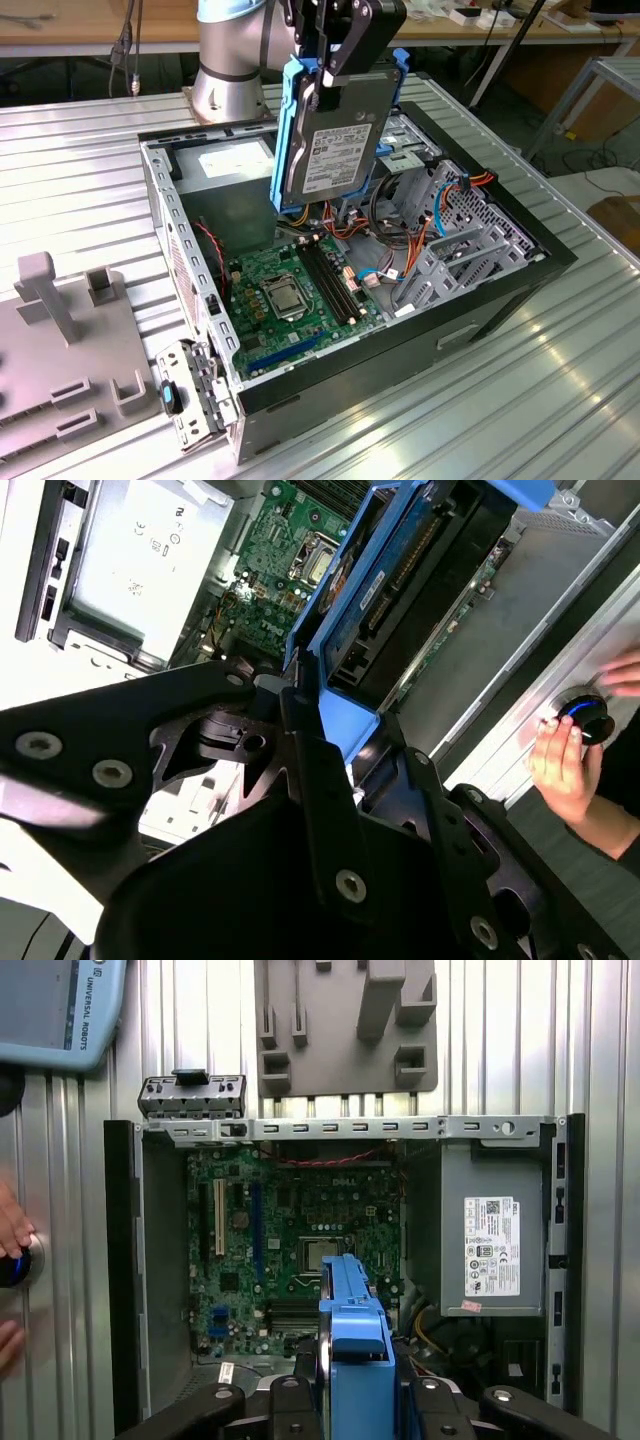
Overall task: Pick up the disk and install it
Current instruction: 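Insert the disk into the insertion slot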
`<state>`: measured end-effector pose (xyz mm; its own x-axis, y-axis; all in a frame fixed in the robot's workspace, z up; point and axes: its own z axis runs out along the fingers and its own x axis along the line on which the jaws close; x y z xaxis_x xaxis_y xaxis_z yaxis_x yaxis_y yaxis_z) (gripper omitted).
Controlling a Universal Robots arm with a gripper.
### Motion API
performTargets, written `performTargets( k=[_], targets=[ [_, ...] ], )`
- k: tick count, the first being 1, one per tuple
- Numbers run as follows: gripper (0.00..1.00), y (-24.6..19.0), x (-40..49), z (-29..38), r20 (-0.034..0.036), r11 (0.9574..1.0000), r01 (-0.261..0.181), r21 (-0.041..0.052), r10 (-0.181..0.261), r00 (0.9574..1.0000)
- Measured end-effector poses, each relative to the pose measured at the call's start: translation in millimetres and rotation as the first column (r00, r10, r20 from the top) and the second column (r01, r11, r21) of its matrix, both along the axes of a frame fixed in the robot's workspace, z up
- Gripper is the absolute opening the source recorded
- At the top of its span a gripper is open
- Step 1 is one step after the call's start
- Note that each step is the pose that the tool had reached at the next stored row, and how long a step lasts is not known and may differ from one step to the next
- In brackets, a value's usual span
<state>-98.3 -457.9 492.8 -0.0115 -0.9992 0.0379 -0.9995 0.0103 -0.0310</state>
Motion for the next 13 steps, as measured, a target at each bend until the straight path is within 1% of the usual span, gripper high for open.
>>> performTargets(
  k=[3,6,7,9,10,11,12,13],
  targets=[
    [0.37,-0.1,1.2,0.0,0.0,1.0,0.0,0.0,0.0,1.0],
    [0.37,-0.2,18.6,0.0,-0.0001,1.0,0.0,-0.0001,0.0,1.0],
    [0.37,-0.3,21.7,0.0,0.0,1.0,0.0,0.0,0.0,1.0],
    [0.37,-0.3,30.8,0.0,-0.0001,1.0,0.0,0.0,0.0,1.0],
    [0.37,-0.3,33.2,0.0,-0.0001,1.0,0.0,0.0,0.0,1.0],
    [0.37,-0.5,42.3,0.0,-0.0005,1.0,0.0,0.0,0.0,1.0],
    [0.37,-1.9,55.4,-0.2,-0.0029,1.0,0.0,0.0001,0.0,1.0],
    [0.37,-5.7,60.7,-0.3,-0.0056,1.0,0.0,0.0014,0.0,1.0]
  ],
)
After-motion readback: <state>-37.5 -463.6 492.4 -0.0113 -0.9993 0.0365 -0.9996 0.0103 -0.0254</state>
